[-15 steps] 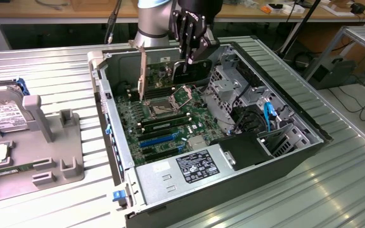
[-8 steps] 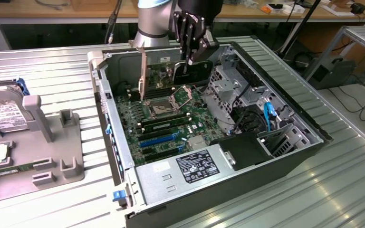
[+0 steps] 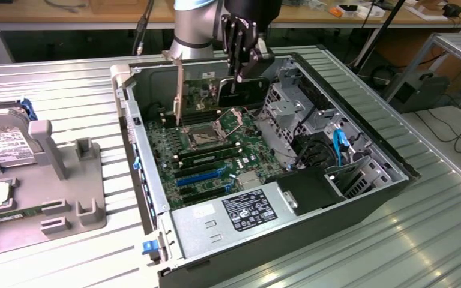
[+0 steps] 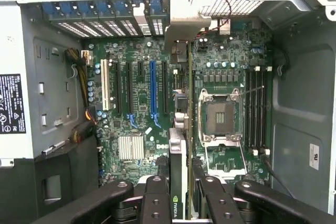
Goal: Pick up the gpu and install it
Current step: 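Insert the gpu into the slot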
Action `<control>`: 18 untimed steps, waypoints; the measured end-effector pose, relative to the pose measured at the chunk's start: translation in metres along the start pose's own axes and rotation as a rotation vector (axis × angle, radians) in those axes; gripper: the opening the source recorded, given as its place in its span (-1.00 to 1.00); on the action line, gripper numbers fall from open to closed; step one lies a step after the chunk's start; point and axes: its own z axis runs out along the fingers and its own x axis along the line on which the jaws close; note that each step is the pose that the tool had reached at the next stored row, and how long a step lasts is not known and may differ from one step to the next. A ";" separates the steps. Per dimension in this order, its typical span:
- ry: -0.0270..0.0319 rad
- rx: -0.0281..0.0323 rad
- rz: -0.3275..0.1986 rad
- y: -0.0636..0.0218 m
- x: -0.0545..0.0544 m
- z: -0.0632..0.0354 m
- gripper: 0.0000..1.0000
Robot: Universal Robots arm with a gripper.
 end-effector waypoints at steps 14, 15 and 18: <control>0.0001 0.0004 0.000 0.0002 0.000 0.0112 -0.47; 0.0001 0.0004 0.000 0.0002 0.000 0.0112 -0.47; 0.0000 0.0005 0.000 0.0002 0.000 0.0114 -0.47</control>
